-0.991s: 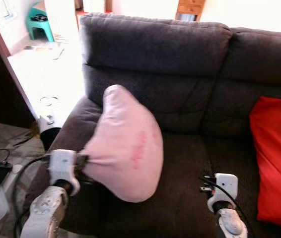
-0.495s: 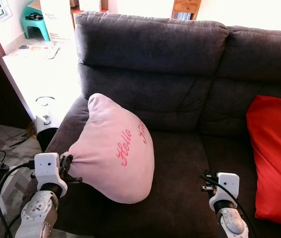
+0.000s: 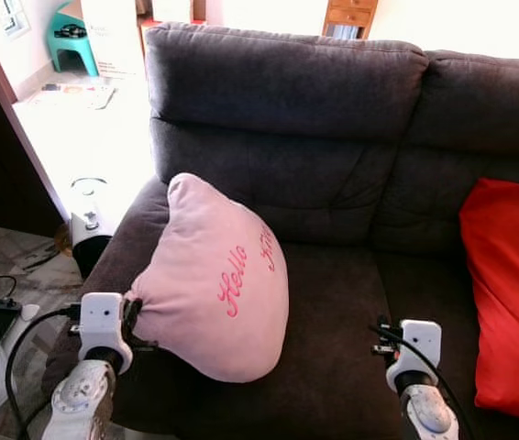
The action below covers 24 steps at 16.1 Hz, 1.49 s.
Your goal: Move the pillow to the sofa from floor
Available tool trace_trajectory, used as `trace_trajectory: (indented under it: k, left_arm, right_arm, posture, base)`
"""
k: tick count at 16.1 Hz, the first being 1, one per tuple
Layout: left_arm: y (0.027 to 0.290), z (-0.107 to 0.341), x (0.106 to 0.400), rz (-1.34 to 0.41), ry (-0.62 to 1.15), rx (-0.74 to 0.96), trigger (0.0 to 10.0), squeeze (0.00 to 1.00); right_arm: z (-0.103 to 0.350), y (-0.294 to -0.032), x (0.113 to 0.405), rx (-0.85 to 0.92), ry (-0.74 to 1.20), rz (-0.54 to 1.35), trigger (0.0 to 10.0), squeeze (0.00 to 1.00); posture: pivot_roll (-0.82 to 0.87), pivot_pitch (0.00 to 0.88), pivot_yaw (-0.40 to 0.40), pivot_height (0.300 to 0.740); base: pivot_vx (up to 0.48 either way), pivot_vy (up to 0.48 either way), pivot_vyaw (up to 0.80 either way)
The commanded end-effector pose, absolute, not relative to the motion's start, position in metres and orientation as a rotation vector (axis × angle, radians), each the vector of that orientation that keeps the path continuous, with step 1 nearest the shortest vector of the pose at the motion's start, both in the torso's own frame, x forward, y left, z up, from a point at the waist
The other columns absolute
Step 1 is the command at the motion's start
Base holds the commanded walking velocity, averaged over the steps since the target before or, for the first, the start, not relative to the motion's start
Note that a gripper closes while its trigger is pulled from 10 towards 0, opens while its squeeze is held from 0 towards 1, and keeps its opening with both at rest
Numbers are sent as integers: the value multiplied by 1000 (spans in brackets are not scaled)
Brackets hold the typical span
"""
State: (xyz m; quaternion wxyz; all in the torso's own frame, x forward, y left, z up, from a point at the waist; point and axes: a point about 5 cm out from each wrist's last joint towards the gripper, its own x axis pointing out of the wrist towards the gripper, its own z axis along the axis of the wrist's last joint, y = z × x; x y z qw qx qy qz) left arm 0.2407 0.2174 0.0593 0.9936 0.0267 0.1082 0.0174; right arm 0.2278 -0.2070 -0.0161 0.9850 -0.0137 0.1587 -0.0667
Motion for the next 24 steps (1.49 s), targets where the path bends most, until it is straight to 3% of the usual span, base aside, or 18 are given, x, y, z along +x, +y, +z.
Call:
trace_trajectory:
  k: [1, 3, 4, 5, 15, 19, 20, 24]
  left_arm:
    - [217, 59, 247, 68, 200, 79, 10000, 0]
    - [221, 61, 251, 101, 186, 65, 10000, 0]
    - [222, 60, 251, 107, 182, 59, 10000, 282]
    - [223, 59, 251, 110, 183, 62, 10000, 1000]
    - [232, 75, 252, 206, 39, 91, 10000, 1000]
    - [250, 72, 245, 391, 41, 156, 10000, 1000]
    - [254, 62, 240, 412, 97, 223, 10000, 20]
    - [268, 33, 223, 485, 240, 248, 10000, 0]
  right_arm:
    - [-15, -208, 230, -25, 311, -143, 10000, 0]
    - [-14, -208, 230, -32, 309, -144, 10000, 0]
    - [-15, -209, 230, -31, 310, -145, 10000, 0]
    - [-15, -209, 230, -31, 311, -146, 10000, 0]
    - [-19, -205, 228, -26, 315, -142, 10000, 0]
    - [-25, -207, 223, -39, 355, -149, 10000, 0]
    - [-31, -210, 218, -55, 392, -155, 10000, 0]
    - [-48, -216, 204, -83, 514, -178, 10000, 0]
  posture:
    - [64, 11, -72, 740]
    - [61, 7, -71, 740]
    - [60, 1, -67, 740]
    - [60, 0, -66, 740]
    - [63, 0, -54, 740]
    - [63, 0, -55, 740]
    - [64, 0, -55, 740]
    - [65, 0, -50, 740]
  base:
    - [0, 0, 0]
    - [0, 0, 0]
    - [0, 0, 0]
    - [0, 0, 0]
    - [0, 0, 0]
    - [0, 0, 0]
    - [0, 0, 0]
    - [0, 0, 0]
